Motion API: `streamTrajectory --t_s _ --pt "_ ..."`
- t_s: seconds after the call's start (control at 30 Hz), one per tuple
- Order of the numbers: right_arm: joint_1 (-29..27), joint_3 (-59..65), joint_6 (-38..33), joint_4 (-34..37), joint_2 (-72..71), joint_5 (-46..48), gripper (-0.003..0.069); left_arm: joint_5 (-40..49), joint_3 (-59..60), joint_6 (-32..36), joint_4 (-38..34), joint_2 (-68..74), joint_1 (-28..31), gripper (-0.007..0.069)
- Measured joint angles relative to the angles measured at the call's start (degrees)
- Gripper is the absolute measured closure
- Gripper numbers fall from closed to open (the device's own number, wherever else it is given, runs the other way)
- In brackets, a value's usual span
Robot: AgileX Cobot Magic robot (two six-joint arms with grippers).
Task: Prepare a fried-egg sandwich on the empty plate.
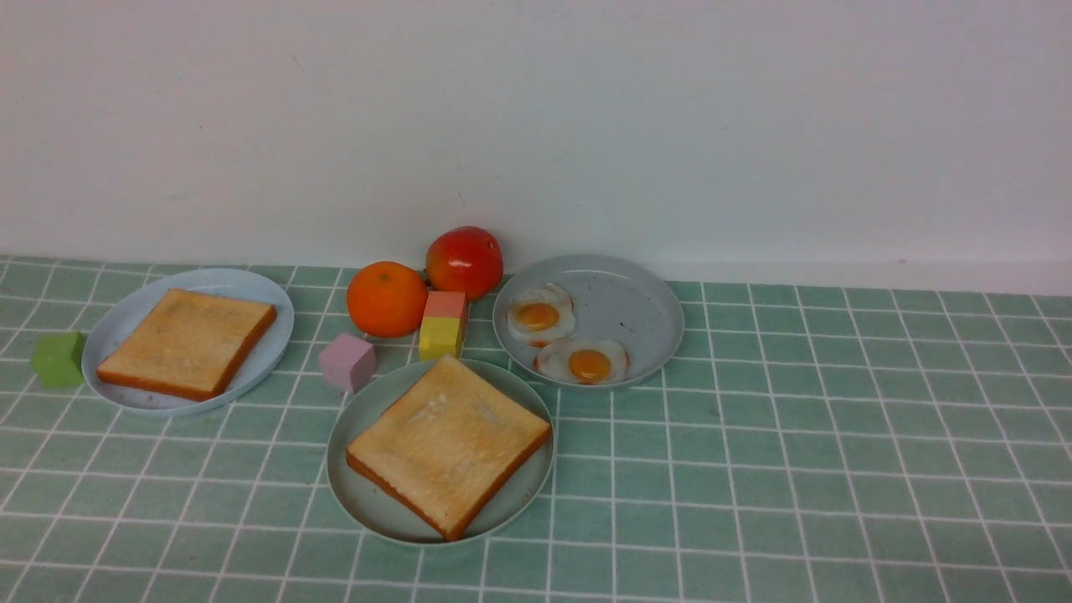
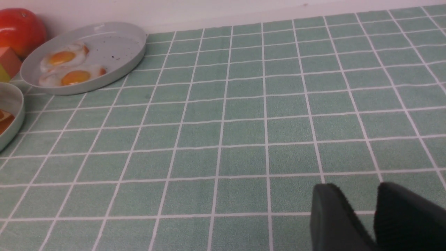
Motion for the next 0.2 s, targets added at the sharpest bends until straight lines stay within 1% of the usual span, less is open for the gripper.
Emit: streamTrajectory --t_s 0.2 --pt "0.0 0.0 0.0 0.0 0.0 0.0 0.044 0.0 0.0 0.0 0.0 0.0 0.0 0.0614"
